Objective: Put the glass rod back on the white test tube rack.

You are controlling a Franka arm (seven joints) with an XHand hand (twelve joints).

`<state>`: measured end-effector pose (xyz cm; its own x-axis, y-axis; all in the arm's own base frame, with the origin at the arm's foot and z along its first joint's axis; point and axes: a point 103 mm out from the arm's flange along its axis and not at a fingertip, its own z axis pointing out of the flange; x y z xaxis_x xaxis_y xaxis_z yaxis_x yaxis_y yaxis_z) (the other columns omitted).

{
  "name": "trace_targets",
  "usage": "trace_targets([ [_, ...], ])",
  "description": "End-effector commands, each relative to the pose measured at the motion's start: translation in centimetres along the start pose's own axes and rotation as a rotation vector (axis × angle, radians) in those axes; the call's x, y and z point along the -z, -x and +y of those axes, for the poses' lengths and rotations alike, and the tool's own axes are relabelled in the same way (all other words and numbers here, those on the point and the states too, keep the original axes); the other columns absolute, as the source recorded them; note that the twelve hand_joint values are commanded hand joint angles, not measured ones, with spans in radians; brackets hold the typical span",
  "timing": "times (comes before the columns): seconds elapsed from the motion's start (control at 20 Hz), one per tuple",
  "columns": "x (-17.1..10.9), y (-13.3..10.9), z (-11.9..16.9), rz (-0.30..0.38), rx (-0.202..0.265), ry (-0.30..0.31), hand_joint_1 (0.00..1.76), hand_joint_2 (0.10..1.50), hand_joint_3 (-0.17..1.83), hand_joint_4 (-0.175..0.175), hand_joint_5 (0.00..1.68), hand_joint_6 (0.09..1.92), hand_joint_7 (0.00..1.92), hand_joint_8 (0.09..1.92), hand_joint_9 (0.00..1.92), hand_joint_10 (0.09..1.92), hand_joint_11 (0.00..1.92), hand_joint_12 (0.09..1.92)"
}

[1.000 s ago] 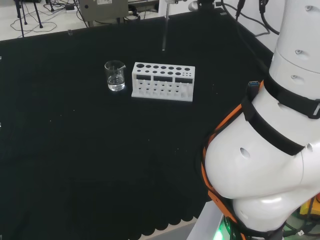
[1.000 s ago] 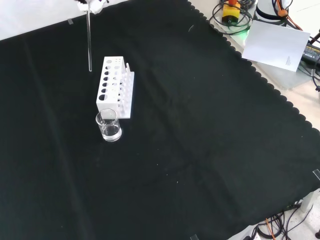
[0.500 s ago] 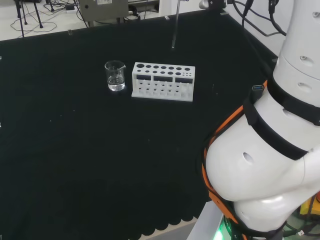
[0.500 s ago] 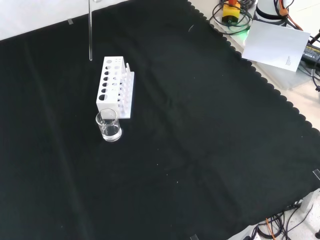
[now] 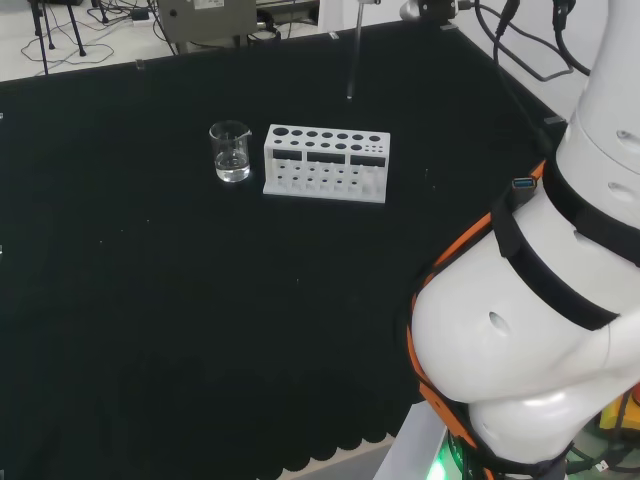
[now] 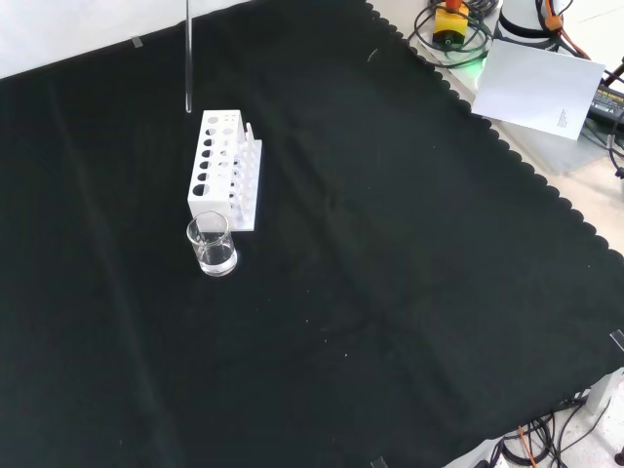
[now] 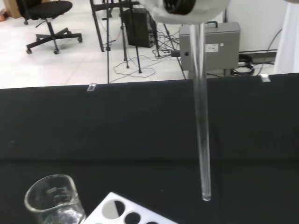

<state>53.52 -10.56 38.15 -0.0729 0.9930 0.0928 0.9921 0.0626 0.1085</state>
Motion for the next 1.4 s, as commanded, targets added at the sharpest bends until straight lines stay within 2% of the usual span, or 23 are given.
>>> trace_targets([
  [0.05, 1.3, -1.3, -2.5, 0.036, 0.015, 0.019, 1.29, 1.06, 0.0, -0.175, 1.16, 0.38, 1.12, 1.1, 1.71, 0.62, 1.2, 0.85],
  [0.25, 1.4, -1.4, -3.1, 0.036, 0.019, 0.027, 1.29, 1.06, 0.0, -0.175, 1.16, 0.38, 1.12, 1.1, 1.71, 0.62, 1.2, 0.85],
  [0.45, 1.8, -2.7, -5.0, 0.013, 0.028, 0.05, 1.29, 1.06, 0.0, -0.175, 1.16, 0.38, 1.12, 1.1, 1.71, 0.62, 1.2, 0.85],
  [0.95, 1.1, -2.2, -7.4, 0.015, 0.012, 0.014, 1.29, 1.06, 0.0, -0.175, 1.16, 0.38, 1.12, 1.1, 1.71, 0.63, 1.2, 0.85],
  [1.15, 0.9, -1.9, -7.7, 0.023, 0.005, 0.019, 1.29, 1.06, 0.0, -0.175, 1.16, 0.38, 1.12, 1.1, 1.71, 0.63, 1.2, 0.85],
  [1.4, -0.5, -1.8, -7.0, 0.023, 0.005, -0.012, 1.29, 1.06, 0.0, -0.175, 1.16, 0.38, 1.12, 1.1, 1.71, 0.63, 1.2, 0.85],
])
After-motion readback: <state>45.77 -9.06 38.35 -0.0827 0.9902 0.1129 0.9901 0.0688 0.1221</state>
